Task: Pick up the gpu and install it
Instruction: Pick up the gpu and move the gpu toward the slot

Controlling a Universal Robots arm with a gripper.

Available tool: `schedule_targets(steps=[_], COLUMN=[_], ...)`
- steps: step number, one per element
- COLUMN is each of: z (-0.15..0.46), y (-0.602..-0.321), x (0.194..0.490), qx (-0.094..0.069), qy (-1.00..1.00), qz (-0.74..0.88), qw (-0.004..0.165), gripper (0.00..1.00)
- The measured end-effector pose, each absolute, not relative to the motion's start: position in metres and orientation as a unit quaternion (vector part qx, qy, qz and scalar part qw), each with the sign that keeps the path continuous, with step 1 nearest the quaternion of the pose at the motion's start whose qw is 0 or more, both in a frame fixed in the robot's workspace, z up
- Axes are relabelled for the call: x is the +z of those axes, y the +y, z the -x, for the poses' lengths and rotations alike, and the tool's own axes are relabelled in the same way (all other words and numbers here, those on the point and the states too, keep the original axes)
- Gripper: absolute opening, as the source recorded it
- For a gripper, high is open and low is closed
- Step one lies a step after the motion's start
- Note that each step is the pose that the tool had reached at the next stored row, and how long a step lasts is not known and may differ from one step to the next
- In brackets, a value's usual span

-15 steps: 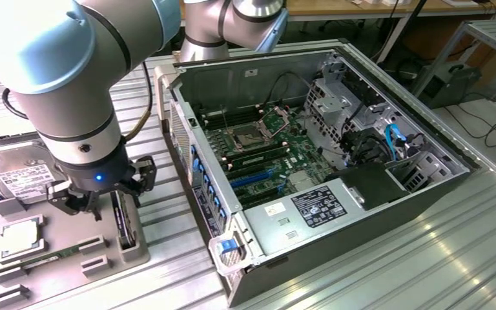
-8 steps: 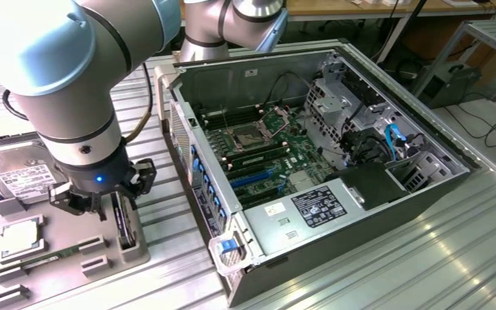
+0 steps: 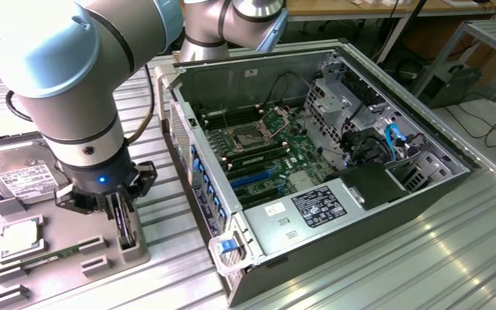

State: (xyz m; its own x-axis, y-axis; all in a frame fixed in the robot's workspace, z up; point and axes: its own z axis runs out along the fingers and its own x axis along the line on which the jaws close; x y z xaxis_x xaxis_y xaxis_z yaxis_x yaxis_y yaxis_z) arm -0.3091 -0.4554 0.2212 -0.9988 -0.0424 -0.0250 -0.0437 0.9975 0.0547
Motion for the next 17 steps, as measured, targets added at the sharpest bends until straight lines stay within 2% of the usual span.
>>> schedule_targets(steps=[1, 5, 6, 17], z=[0.3091, 0.3085, 0.3084, 0.3077], y=[-0.4556, -0.4563, -0.4563, -0.4564], x=[0.2211, 0.2206, 0.2205, 0.22], qx=[0.028, 0.028, 0.027, 0.028], qy=[0.999, 0.999, 0.999, 0.999], qz=[0.022, 0.022, 0.021, 0.022], qw=[0.012, 0.012, 0.012, 0.012], gripper=[0.38, 0.36, 0.29, 0.28])
